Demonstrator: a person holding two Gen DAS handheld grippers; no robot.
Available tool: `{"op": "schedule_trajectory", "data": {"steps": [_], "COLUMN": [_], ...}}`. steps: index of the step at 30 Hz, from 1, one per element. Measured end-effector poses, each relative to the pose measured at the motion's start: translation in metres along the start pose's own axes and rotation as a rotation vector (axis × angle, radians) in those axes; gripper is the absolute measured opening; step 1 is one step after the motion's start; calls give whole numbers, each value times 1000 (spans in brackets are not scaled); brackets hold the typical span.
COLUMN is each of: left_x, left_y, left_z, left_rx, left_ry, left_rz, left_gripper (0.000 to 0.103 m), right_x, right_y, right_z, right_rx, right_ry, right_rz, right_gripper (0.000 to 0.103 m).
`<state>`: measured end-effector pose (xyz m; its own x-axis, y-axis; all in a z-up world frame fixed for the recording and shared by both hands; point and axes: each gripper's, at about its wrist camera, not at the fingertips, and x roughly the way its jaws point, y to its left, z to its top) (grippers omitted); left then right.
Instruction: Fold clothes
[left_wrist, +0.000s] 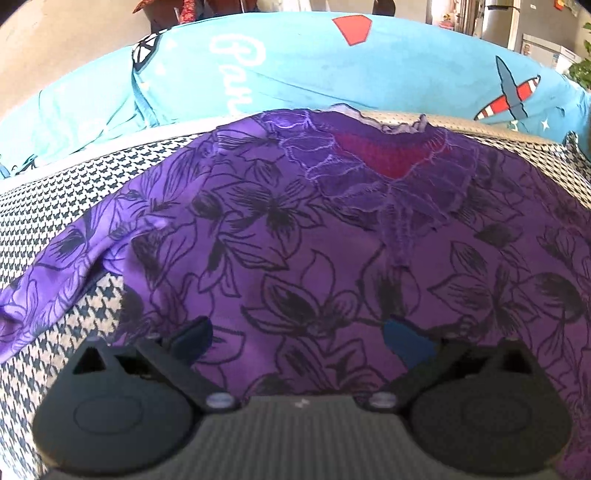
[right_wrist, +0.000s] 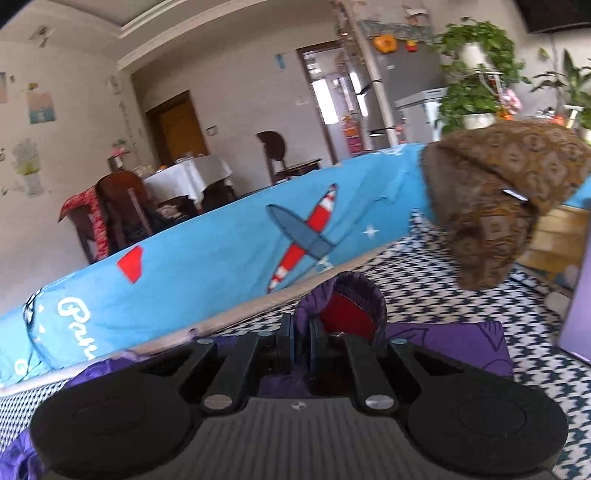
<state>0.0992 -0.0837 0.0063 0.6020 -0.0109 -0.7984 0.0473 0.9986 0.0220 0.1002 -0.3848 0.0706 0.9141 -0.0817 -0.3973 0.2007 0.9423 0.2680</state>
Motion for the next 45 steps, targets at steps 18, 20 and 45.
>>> {"op": "schedule_trajectory", "data": {"steps": [18, 20, 45], "left_x": [-26, -30, -118], "left_y": [12, 20, -4], "left_z": [14, 17, -71], "left_rx": [-15, -34, -29], "left_ry": [-88, -95, -57], "left_rz": [-4, 0, -20], "left_gripper": [103, 103, 103], "right_x": [-33, -42, -101], "right_y": [-27, -33, -107], "right_z": [13, 16, 25], "right_rx": [40, 31, 162], "right_ry": [0, -18, 15], "right_rz": [62, 57, 150], "right_gripper": [10, 10, 10]}}
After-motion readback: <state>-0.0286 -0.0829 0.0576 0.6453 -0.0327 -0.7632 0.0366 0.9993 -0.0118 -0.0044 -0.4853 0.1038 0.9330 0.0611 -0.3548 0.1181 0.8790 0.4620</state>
